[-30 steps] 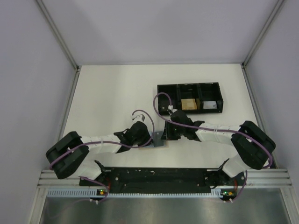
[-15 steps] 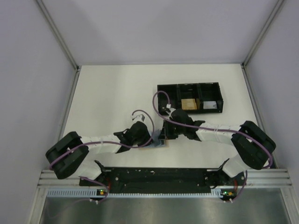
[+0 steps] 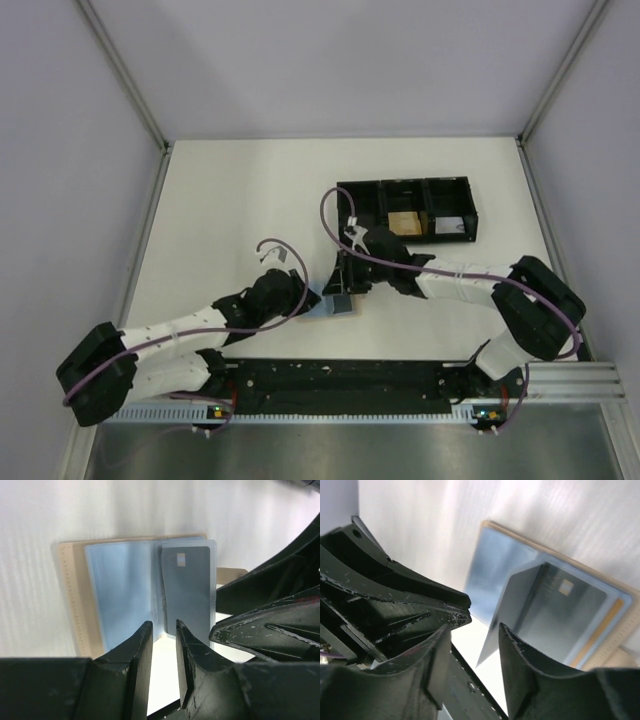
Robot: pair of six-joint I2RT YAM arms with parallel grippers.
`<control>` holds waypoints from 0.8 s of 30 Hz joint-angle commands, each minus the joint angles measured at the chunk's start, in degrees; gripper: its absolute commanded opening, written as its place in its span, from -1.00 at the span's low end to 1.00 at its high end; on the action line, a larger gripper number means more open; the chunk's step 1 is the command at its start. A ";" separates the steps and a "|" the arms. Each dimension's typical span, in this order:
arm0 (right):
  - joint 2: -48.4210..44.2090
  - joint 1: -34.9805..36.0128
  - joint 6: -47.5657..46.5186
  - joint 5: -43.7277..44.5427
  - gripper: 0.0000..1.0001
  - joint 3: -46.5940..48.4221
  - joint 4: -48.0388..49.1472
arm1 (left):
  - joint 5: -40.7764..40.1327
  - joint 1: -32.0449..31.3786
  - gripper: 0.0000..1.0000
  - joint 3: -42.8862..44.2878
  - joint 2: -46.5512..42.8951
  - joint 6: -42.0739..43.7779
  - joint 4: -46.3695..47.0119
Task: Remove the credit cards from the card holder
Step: Remove the credit card from the card holder.
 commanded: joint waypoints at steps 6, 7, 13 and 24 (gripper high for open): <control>6.10 2.21 0.70 -2.75 0.19 7.11 3.80 | -7.32 -0.08 -0.38 -3.96 -13.46 -3.03 -8.97; 7.51 2.30 0.79 -3.01 0.22 7.72 3.89 | -7.85 -0.08 -0.38 -4.22 -14.96 -3.12 -9.85; 12.88 4.14 1.93 -4.42 0.22 10.97 5.12 | -9.78 -0.08 -0.37 -5.01 -22.26 -3.56 -14.43; 8.33 2.48 0.70 2.08 0.00 9.14 0.82 | -7.50 -0.08 -0.40 -6.51 -21.05 -0.23 -5.92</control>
